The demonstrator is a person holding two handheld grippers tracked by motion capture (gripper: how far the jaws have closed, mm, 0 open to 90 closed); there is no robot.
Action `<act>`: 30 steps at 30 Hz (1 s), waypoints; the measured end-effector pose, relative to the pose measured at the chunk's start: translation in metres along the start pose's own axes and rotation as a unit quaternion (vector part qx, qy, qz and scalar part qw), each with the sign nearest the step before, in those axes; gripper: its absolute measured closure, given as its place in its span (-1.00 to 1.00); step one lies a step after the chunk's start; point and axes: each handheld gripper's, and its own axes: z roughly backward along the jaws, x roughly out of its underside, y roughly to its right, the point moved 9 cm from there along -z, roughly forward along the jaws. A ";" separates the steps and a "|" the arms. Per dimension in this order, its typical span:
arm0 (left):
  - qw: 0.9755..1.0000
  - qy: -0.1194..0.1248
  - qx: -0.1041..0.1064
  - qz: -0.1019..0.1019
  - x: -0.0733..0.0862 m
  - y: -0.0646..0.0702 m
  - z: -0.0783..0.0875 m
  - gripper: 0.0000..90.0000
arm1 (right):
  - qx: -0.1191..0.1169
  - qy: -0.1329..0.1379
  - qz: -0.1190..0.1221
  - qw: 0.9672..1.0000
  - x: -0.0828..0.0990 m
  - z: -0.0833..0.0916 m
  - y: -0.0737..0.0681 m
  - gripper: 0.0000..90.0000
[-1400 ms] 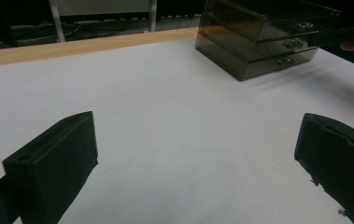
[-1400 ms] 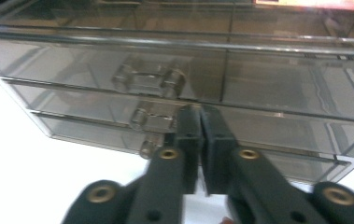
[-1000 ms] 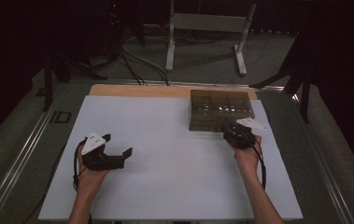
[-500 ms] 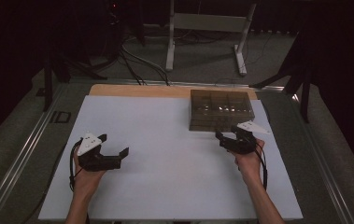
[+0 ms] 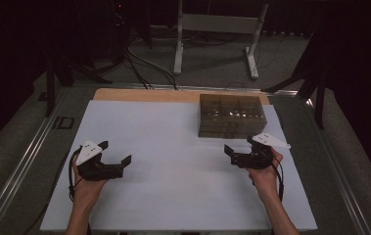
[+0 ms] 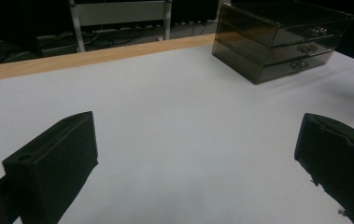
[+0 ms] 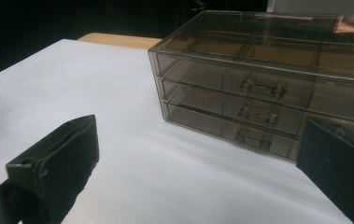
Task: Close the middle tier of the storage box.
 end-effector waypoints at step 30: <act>1.000 0.007 -0.004 0.002 0.004 -0.005 0.010 -0.98 | -0.008 0.061 0.013 0.998 0.022 0.056 -0.017 -1.00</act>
